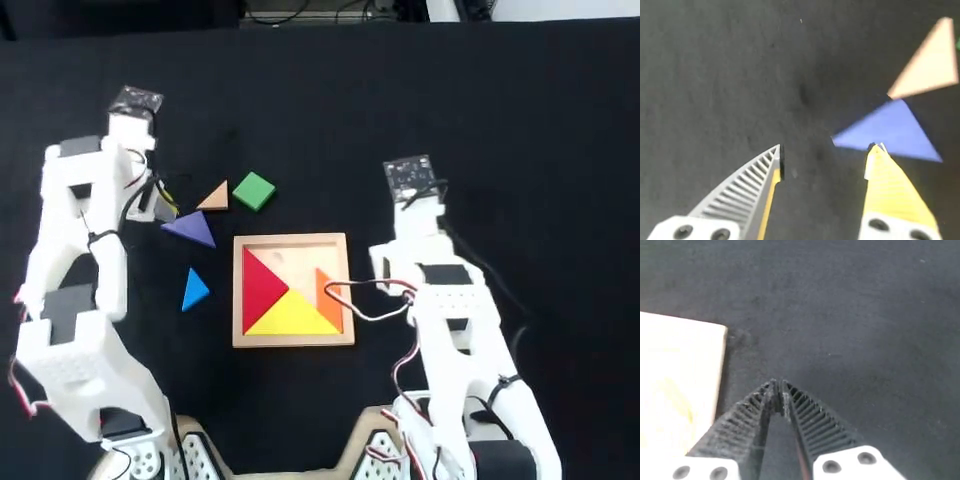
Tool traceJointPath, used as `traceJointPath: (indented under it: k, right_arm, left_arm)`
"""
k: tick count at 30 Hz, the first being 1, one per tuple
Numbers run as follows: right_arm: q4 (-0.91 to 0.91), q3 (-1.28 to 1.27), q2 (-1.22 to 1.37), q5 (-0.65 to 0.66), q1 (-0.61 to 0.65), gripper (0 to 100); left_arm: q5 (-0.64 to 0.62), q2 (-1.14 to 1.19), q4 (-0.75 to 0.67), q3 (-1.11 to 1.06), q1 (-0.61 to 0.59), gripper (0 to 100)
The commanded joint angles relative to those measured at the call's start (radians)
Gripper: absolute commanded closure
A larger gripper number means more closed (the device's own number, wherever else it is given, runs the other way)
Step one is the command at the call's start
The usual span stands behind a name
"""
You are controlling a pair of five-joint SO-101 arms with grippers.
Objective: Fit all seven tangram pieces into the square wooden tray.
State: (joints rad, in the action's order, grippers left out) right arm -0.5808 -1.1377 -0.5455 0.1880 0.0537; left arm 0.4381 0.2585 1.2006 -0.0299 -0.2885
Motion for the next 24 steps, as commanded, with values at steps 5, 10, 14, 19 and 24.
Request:
traceJointPath:
  k: [5, 10, 14, 19, 24]
  right_arm:
    - [-0.009, 0.004, -0.028, 0.049, 0.020, 98.6]
    - [-0.005, -0.013, -0.028, 0.049, 0.020, 98.6]
    - [-0.003, -0.012, -0.028, 0.051, 0.020, 98.6]
    - [-0.003, -0.010, -0.028, 0.051, 0.021, 98.6]
    - [-0.003, -0.010, -0.028, 0.051, 0.021, 98.6]
  left_arm:
    - [-0.080, -0.114, -0.071, -0.099, 0.107, 73]
    - [-0.215, -0.115, -0.296, -0.176, 0.096, 73]
    - [-0.224, -0.107, -0.344, -0.183, 0.070, 73]
    - [-0.213, -0.020, -0.374, -0.145, 0.012, 73]
    - [-0.150, 0.117, -0.345, -0.124, 0.028, 73]
